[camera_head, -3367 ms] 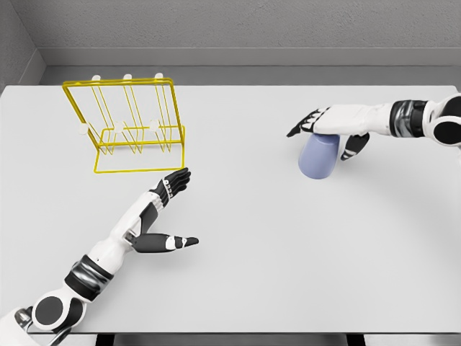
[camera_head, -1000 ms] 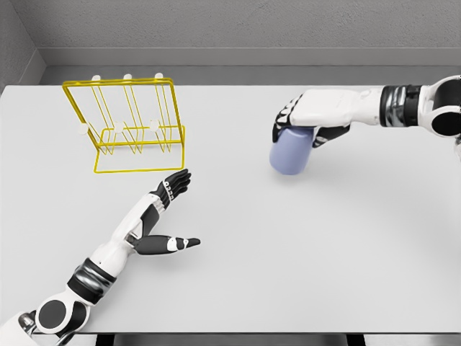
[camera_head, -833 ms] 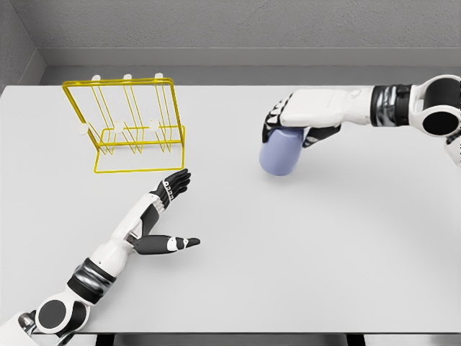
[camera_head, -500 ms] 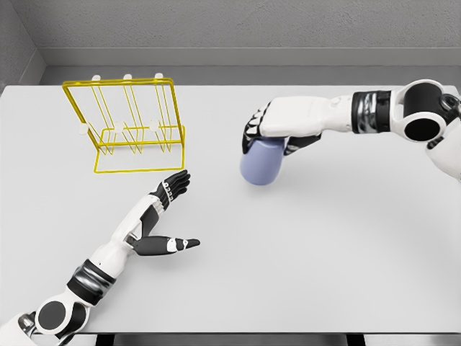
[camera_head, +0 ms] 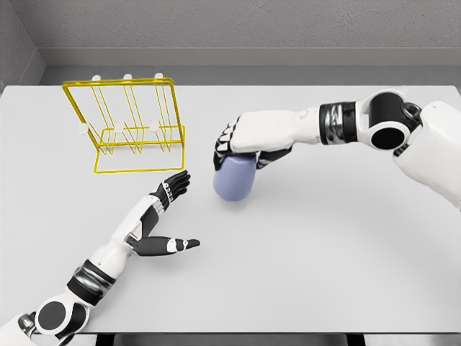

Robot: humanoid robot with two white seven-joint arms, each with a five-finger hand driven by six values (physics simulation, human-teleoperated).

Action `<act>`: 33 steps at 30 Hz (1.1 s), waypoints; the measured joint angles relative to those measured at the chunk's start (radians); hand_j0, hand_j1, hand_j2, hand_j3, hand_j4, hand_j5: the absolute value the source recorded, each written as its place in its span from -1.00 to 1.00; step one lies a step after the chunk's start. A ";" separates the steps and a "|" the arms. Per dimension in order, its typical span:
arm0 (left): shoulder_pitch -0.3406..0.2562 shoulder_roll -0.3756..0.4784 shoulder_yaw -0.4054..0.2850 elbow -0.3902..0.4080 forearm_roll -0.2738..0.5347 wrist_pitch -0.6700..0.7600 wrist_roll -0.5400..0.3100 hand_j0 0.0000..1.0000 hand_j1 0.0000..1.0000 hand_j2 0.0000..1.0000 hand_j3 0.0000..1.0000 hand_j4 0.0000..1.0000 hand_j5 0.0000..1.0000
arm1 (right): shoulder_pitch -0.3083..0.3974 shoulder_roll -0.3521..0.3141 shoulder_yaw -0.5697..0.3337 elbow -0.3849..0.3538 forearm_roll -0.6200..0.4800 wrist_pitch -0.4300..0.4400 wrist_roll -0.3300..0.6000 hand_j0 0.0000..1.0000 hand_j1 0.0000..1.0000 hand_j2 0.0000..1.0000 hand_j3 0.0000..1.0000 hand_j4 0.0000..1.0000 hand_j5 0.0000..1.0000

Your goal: Place the cup on the cup holder with both arms

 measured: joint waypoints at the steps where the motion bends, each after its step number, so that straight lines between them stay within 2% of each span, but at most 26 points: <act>1: 0.000 0.000 0.000 0.000 0.000 0.000 0.000 1.00 1.00 1.00 1.00 1.00 1.00 | 0.002 0.007 0.005 0.000 0.001 0.000 0.001 0.18 0.18 0.18 0.18 0.18 0.18; 8: 0.000 0.000 0.000 0.000 0.000 0.000 0.000 1.00 1.00 1.00 1.00 1.00 1.00 | 0.018 0.045 0.034 0.006 0.013 0.000 0.008 0.18 0.18 0.18 0.18 0.18 0.18; 18: 0.005 -0.001 0.001 0.000 0.000 0.000 0.000 1.00 1.00 1.00 1.00 1.00 1.00 | 0.044 0.049 0.041 0.017 0.034 0.000 0.020 0.20 0.20 0.20 0.20 0.20 0.20; 19: 0.005 -0.001 0.001 0.000 0.000 0.000 0.000 1.00 1.00 1.00 1.00 1.00 1.00 | 0.044 0.048 0.041 0.017 0.035 0.000 0.020 0.49 0.49 0.49 0.49 0.49 0.49; 23: 0.005 -0.001 0.007 0.000 0.000 0.000 0.000 1.00 1.00 1.00 1.00 1.00 1.00 | 0.043 0.046 0.038 0.023 0.041 0.000 0.022 0.79 0.79 0.79 0.79 0.79 0.79; 28: 0.005 -0.001 0.009 0.000 0.000 0.000 0.000 1.00 1.00 1.00 1.00 1.00 1.00 | 0.044 0.048 0.036 0.039 0.062 0.001 0.029 0.81 0.81 0.81 0.81 0.81 0.81; 30: 0.006 -0.001 0.009 0.000 0.000 0.001 0.001 1.00 1.00 1.00 1.00 1.00 1.00 | 0.044 0.051 0.035 0.046 0.071 0.003 0.031 0.97 0.97 0.97 0.97 0.97 0.97; 33: 0.006 -0.001 0.009 0.000 0.000 0.001 0.001 1.00 1.00 1.00 1.00 1.00 1.00 | 0.048 0.057 0.034 0.051 0.083 0.004 0.032 1.00 1.00 1.00 1.00 1.00 1.00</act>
